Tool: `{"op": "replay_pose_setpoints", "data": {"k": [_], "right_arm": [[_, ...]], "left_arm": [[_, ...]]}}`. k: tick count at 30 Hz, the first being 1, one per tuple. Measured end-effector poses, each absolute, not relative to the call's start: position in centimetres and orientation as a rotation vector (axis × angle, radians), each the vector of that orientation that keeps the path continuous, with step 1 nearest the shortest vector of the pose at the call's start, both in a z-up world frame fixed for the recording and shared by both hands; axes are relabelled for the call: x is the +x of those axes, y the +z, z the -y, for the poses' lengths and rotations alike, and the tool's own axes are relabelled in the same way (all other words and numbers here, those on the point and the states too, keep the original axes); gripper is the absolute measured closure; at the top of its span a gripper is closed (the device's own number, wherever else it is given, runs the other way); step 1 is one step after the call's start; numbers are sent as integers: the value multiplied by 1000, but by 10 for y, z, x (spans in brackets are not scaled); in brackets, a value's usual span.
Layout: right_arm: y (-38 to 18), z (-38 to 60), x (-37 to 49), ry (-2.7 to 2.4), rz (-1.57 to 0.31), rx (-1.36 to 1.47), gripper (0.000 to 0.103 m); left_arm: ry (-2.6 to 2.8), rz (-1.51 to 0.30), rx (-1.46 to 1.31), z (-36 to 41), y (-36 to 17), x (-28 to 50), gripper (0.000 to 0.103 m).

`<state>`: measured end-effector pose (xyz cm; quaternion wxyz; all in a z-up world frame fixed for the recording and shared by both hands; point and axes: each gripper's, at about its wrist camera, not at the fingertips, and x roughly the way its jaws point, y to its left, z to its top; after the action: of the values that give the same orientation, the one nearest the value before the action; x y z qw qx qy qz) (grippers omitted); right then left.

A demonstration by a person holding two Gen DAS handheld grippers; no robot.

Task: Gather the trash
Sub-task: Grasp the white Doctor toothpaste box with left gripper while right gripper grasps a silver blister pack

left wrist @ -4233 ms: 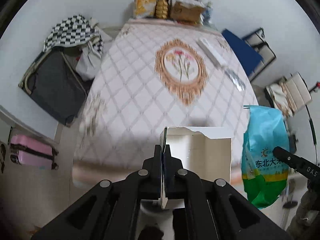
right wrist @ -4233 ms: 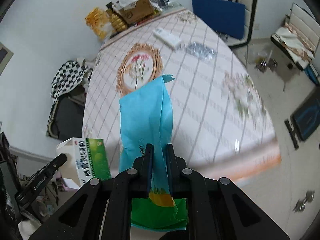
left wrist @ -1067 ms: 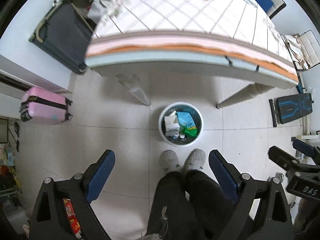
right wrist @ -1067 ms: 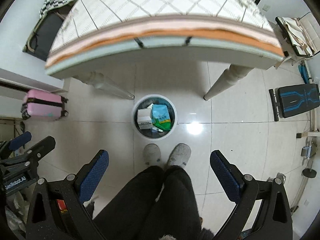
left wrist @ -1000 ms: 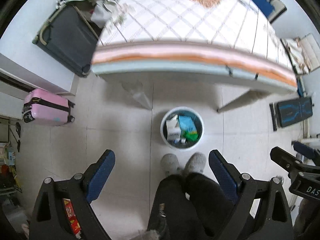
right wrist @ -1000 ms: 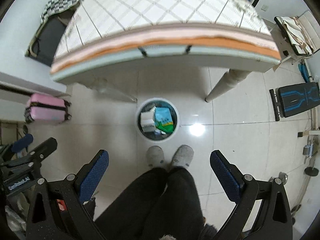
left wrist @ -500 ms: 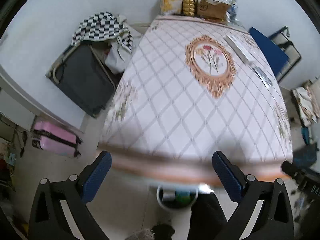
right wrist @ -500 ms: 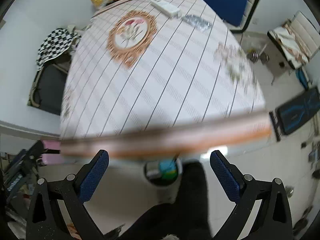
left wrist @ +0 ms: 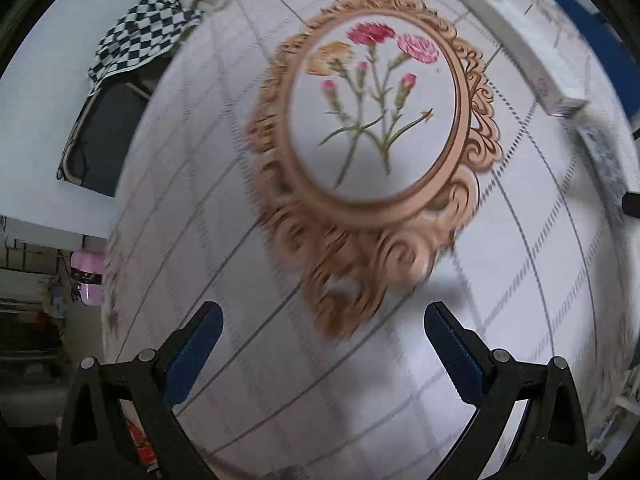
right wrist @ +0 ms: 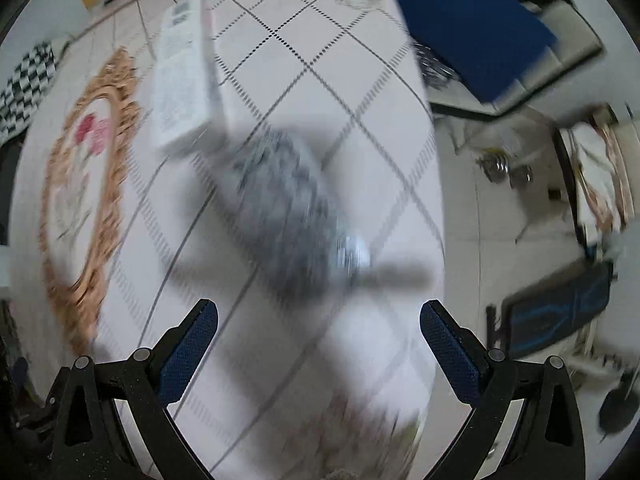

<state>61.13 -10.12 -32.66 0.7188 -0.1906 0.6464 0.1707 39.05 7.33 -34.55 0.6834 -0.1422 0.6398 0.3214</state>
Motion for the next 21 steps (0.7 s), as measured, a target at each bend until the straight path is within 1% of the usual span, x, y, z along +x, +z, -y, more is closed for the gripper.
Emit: {"op": "replay_pose_setpoints", "data": {"k": [4, 6, 7, 8, 9, 11, 15, 18, 21], "right_arm": [[-349, 76, 640, 445, -1446, -474, 1], [-356, 67, 641, 455, -1443, -503, 14], [-355, 65, 640, 451, -1431, -506, 16], [-355, 64, 641, 449, -1431, -503, 22], [-350, 66, 645, 432, -1419, -479, 33], [-346, 79, 659, 398, -1453, -357, 35], [-343, 113, 691, 283, -1454, -191, 35], [-340, 122, 707, 258, -1471, -119, 35], [-340, 127, 715, 242, -1480, -96, 35]], "left_arm": [[720, -1462, -363, -84, -352, 419, 0], [717, -1451, -380, -90, -345, 438, 0], [716, -1440, -390, -93, -342, 448, 0], [707, -1419, -409, -97, -335, 460, 0], [695, -1404, -420, -100, -331, 474, 0], [669, -1379, -443, -104, -323, 500, 0], [582, -1351, -495, -108, -313, 568, 0], [512, -1395, -520, -107, -326, 614, 1], [443, -1439, -534, -101, -343, 643, 1]]}}
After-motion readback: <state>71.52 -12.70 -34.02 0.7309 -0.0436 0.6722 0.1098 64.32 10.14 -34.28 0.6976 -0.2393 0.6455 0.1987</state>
